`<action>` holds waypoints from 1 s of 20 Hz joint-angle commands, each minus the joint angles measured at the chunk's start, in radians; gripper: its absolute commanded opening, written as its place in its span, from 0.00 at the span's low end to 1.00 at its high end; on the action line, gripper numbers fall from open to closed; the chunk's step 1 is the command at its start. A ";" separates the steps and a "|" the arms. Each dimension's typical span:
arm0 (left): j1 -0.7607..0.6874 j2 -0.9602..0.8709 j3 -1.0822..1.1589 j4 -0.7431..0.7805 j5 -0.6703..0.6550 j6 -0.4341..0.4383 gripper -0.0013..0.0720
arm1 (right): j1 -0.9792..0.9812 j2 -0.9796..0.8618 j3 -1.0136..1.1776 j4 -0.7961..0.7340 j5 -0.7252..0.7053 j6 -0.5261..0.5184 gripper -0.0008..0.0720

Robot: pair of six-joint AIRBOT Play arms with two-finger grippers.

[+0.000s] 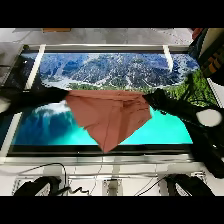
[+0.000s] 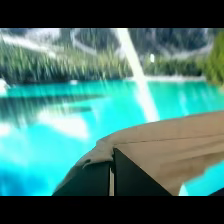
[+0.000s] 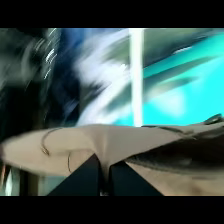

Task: Fold the clothes and pants, and hang the long-sleeved shirts on hangers.

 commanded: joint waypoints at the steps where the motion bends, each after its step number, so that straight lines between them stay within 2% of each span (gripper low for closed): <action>1: -0.214 -0.288 0.002 -0.015 0.208 0.029 0.02 | 0.000 -0.159 -0.068 -0.001 -0.235 0.043 0.05; 4: -0.308 -0.332 0.002 -0.015 0.220 0.025 0.02 | -0.040 -0.230 -0.050 -0.042 -0.224 0.022 0.05; 6: -0.319 -0.309 0.002 -0.015 0.186 -0.015 0.02 | -0.109 -0.232 -0.030 -0.114 -0.105 -0.016 0.05; 10: -0.326 -0.294 0.001 -0.015 0.005 -0.099 0.02 | -0.283 -0.232 0.069 -0.278 0.369 -0.180 0.05; 13: -0.346 -0.311 0.000 -0.011 -0.177 -0.129 0.02 | -0.351 -0.233 0.113 -0.392 0.643 -0.232 0.05; 15: -0.370 -0.326 -0.001 0.017 -0.208 -0.164 0.02 | -0.346 -0.234 0.112 -0.459 0.736 -0.232 0.05; 17: -0.401 -0.354 -0.002 0.084 -0.209 -0.220 0.02 | -0.346 -0.234 0.104 -0.484 0.758 -0.232 0.05; 20: -0.432 -0.412 -0.002 0.105 -0.217 -0.246 0.02 | -0.346 -0.237 0.102 -0.492 0.788 -0.231 0.05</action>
